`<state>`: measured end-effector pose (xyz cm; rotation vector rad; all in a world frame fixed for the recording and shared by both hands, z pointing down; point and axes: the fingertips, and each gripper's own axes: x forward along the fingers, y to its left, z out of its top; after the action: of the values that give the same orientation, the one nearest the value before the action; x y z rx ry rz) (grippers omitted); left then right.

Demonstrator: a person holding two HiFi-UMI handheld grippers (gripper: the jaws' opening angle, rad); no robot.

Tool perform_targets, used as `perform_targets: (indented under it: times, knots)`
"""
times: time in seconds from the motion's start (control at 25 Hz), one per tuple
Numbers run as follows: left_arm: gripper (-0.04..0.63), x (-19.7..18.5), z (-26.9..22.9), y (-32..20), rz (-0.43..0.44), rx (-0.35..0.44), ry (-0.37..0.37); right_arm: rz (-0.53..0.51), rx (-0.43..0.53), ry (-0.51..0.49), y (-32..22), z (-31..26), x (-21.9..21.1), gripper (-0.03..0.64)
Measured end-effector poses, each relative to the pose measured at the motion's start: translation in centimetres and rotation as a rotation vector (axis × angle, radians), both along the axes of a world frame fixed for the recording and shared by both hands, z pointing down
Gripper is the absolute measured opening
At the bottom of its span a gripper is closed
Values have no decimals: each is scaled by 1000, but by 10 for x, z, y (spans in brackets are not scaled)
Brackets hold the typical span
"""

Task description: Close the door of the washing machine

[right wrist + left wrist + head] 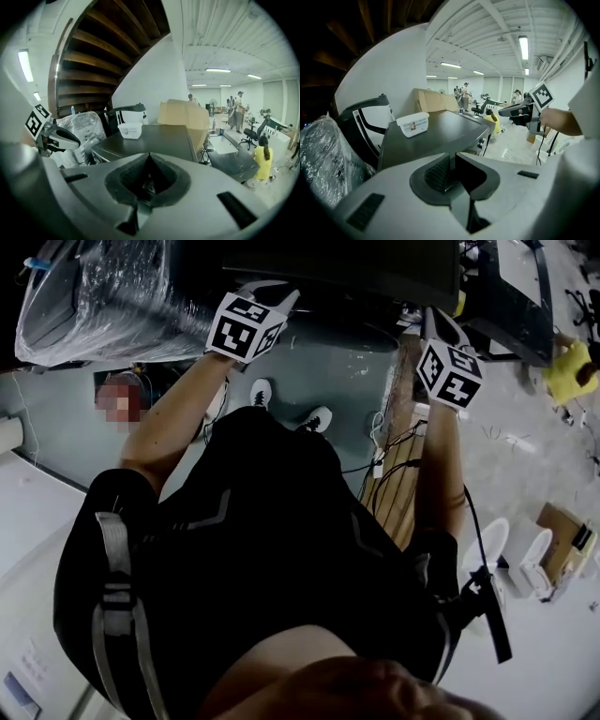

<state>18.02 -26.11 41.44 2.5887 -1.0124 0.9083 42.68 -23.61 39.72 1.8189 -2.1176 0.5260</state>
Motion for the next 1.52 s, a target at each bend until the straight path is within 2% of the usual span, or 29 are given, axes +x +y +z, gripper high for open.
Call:
perform_targets:
  times: [0.16, 0.36, 0.44, 0.56, 0.64, 0.96, 1.16, 1.52]
  knots:
    - [21, -12, -41, -10, -24, 60, 86, -3, 92, 13, -3, -57, -11, 5]
    - [12, -48, -89, -20, -66, 126, 199, -3, 173, 35, -2, -109, -48, 5]
    - [6, -63, -107, -21, -61, 166, 209, 9, 207, 25, -1, -127, -62, 5]
    - [6, -91, -134, -20, -60, 276, 196, 13, 233, 30, 1, -146, -84, 5]
    - [6, -111, -149, -19, -73, 314, 219, 18, 246, 37, 3, -158, -98, 5]
    - [5, -188, -182, -31, -136, 260, 406, 36, 274, 72, 7, -187, -147, 5]
    - [5, -216, -197, -36, -122, 289, 398, 45, 296, 60, 8, -204, -171, 5]
    - [3, -237, -211, -43, -113, 336, 378, 45, 323, 85, 9, -222, -197, 4]
